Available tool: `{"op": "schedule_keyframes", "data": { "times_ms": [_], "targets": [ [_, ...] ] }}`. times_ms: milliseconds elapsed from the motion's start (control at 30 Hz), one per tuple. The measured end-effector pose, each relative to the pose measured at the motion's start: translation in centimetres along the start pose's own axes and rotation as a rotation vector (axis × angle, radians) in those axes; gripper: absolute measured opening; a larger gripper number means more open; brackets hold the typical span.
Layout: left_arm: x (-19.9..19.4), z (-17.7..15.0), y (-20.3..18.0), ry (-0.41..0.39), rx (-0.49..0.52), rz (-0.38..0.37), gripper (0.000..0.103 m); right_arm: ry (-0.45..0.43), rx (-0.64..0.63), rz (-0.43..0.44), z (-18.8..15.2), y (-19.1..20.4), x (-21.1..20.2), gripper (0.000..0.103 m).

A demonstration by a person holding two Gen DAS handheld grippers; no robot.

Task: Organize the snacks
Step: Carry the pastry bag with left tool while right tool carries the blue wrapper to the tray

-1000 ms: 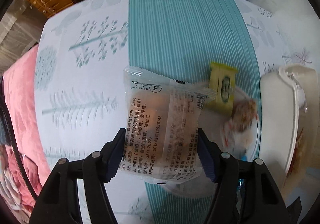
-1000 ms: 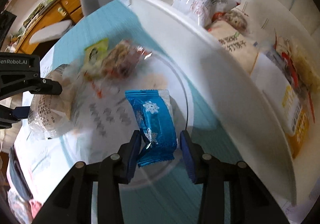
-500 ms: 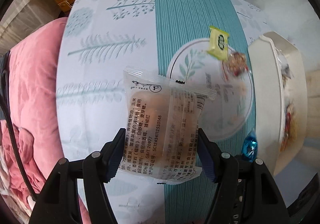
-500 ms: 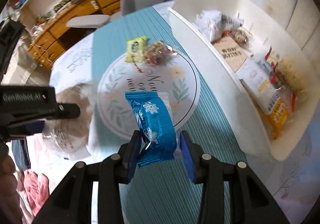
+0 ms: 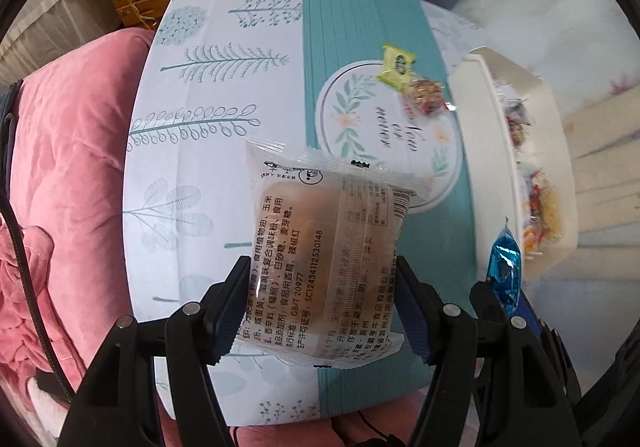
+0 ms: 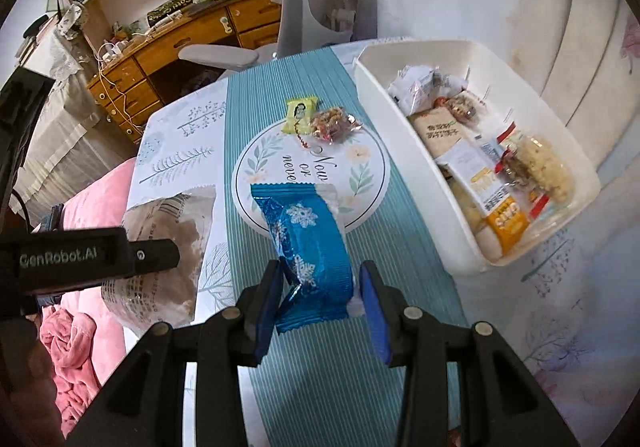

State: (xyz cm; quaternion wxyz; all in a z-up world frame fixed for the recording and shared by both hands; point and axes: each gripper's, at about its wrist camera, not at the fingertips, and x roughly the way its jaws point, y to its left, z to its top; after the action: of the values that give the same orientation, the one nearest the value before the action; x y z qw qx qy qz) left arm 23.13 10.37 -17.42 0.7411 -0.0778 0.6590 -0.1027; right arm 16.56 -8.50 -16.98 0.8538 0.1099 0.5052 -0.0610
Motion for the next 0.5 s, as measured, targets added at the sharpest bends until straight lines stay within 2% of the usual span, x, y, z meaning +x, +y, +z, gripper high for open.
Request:
{"op": "schedule_keyframes", "data": {
  "times_ms": [267, 500],
  "targets": [
    [-2.7, -2.2, -2.7, -0.08, 0.069, -0.022, 0.067, -0.067, 0.005, -0.036, 0.5, -2.3, -2.8, 0.04],
    [-3.8, -3.0, -6.7, -0.156, 0.107, -0.078, 0.067, -0.098, 0.04, -0.038, 1.4, -6.1, -3.6, 0.04]
  ]
}}
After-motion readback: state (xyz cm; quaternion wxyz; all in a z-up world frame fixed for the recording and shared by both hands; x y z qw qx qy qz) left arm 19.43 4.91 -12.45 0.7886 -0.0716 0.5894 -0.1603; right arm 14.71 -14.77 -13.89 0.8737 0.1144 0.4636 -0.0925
